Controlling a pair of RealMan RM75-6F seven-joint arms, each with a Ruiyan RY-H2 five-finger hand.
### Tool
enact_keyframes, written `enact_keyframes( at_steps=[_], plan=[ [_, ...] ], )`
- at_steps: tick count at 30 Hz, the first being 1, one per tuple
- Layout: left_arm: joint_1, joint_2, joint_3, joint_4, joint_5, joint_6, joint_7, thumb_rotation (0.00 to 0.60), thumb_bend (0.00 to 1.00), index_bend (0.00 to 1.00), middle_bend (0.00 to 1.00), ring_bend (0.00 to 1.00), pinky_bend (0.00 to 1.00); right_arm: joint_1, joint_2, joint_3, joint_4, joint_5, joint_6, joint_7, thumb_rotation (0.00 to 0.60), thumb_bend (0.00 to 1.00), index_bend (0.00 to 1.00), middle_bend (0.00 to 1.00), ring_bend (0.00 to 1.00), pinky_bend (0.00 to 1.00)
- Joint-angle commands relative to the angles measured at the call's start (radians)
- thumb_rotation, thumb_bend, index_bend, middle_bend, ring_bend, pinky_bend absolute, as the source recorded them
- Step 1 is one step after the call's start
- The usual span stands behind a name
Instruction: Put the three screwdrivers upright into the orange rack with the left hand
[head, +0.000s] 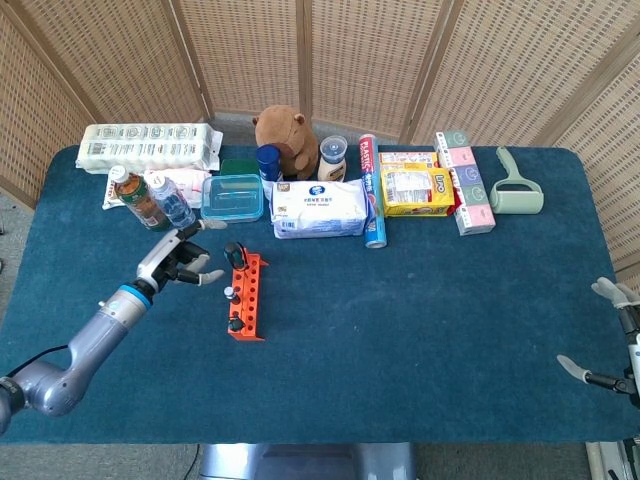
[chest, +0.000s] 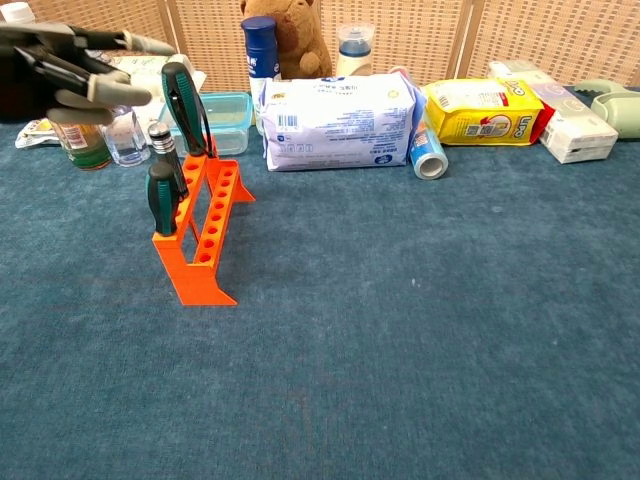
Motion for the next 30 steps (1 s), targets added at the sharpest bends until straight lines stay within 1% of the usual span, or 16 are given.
enact_keyframes(
  at_steps=[1, 2, 4, 5, 6, 8, 9, 10, 12, 13, 15, 16, 18, 20, 25, 30],
  plan=[
    [0.018, 0.043, 0.005, -0.021, 0.037, 0.028, 0.011, 0.600, 0.22, 0.16, 0.89, 0.97, 0.95, 0.000, 0.000, -0.001, -0.001, -0.001, 0.001, -0.003, 0.600, 0.04, 0.07, 0.17, 0.09, 0.02],
    [0.021, 0.063, 0.012, -0.028, 0.055, 0.031, 0.022, 0.600, 0.21, 0.15, 0.88, 0.96, 0.95, 0.000, -0.001, -0.001, -0.002, -0.002, 0.001, -0.005, 0.600, 0.04, 0.07, 0.17, 0.09, 0.02],
    [0.026, 0.112, 0.030, -0.039, 0.094, 0.035, 0.065, 0.600, 0.18, 0.06, 0.81, 0.92, 0.93, 0.000, -0.001, -0.001, -0.003, -0.001, 0.000, -0.009, 0.600, 0.04, 0.07, 0.17, 0.09, 0.02],
    [0.032, 0.139, 0.037, -0.051, 0.107, 0.041, 0.085, 0.600, 0.17, 0.04, 0.77, 0.89, 0.92, 0.001, -0.002, -0.001, -0.003, -0.001, -0.001, -0.012, 0.600, 0.04, 0.07, 0.17, 0.09, 0.02],
    [0.038, 0.163, 0.042, -0.062, 0.115, 0.052, 0.107, 0.600, 0.16, 0.01, 0.71, 0.85, 0.89, 0.001, -0.002, -0.001, -0.003, 0.000, -0.002, -0.014, 0.600, 0.04, 0.07, 0.17, 0.09, 0.02],
    [0.053, 0.201, 0.052, -0.084, 0.126, 0.074, 0.145, 0.600, 0.14, 0.00, 0.58, 0.76, 0.85, 0.002, -0.003, -0.001, -0.004, 0.000, -0.003, -0.018, 0.600, 0.04, 0.07, 0.17, 0.09, 0.02],
    [0.061, 0.224, 0.058, -0.099, 0.130, 0.086, 0.167, 0.600, 0.13, 0.00, 0.48, 0.67, 0.80, 0.002, -0.004, -0.002, -0.005, 0.000, -0.003, -0.021, 0.600, 0.04, 0.07, 0.17, 0.09, 0.02],
    [0.068, 0.241, 0.063, -0.109, 0.134, 0.092, 0.182, 0.600, 0.13, 0.00, 0.41, 0.60, 0.76, 0.002, -0.004, -0.002, -0.005, 0.000, -0.003, -0.023, 0.600, 0.04, 0.07, 0.17, 0.09, 0.02],
    [0.089, 0.292, 0.084, -0.141, 0.147, 0.111, 0.235, 0.600, 0.12, 0.00, 0.19, 0.34, 0.63, 0.002, -0.006, -0.003, -0.007, -0.002, -0.004, -0.029, 0.600, 0.04, 0.07, 0.17, 0.09, 0.02],
    [0.120, 0.338, 0.117, -0.150, 0.170, 0.138, 0.329, 0.600, 0.11, 0.00, 0.10, 0.22, 0.56, 0.003, -0.006, -0.004, -0.009, -0.005, -0.003, -0.036, 0.600, 0.04, 0.07, 0.17, 0.09, 0.02],
    [0.178, 0.386, 0.152, -0.202, 0.160, 0.211, 0.484, 0.600, 0.10, 0.00, 0.02, 0.09, 0.48, 0.001, -0.007, -0.004, -0.013, -0.007, 0.002, -0.048, 0.600, 0.04, 0.07, 0.17, 0.09, 0.02],
    [0.213, 0.397, 0.169, -0.225, 0.152, 0.269, 0.576, 0.600, 0.09, 0.00, 0.00, 0.05, 0.43, 0.000, -0.008, -0.004, -0.015, -0.009, 0.005, -0.056, 0.600, 0.04, 0.07, 0.17, 0.09, 0.02],
    [0.277, 0.390, 0.190, -0.254, 0.153, 0.392, 0.693, 0.600, 0.09, 0.00, 0.00, 0.02, 0.38, -0.002, -0.009, -0.004, -0.020, -0.008, 0.009, -0.072, 0.600, 0.04, 0.07, 0.17, 0.09, 0.02],
    [0.332, 0.372, 0.209, -0.259, 0.181, 0.499, 0.743, 0.600, 0.09, 0.00, 0.00, 0.01, 0.34, -0.003, -0.010, -0.005, -0.024, -0.008, 0.012, -0.084, 0.600, 0.04, 0.06, 0.17, 0.09, 0.02],
    [0.419, 0.356, 0.256, -0.247, 0.219, 0.630, 0.806, 0.600, 0.09, 0.00, 0.00, 0.00, 0.25, -0.008, -0.013, -0.003, -0.026, -0.008, 0.023, -0.116, 0.600, 0.03, 0.05, 0.15, 0.08, 0.02],
    [0.519, 0.330, 0.298, -0.257, 0.227, 0.779, 0.976, 0.600, 0.09, 0.00, 0.00, 0.00, 0.19, -0.012, -0.016, -0.006, -0.022, -0.008, 0.028, -0.192, 0.600, 0.00, 0.02, 0.10, 0.04, 0.01]
  ],
)
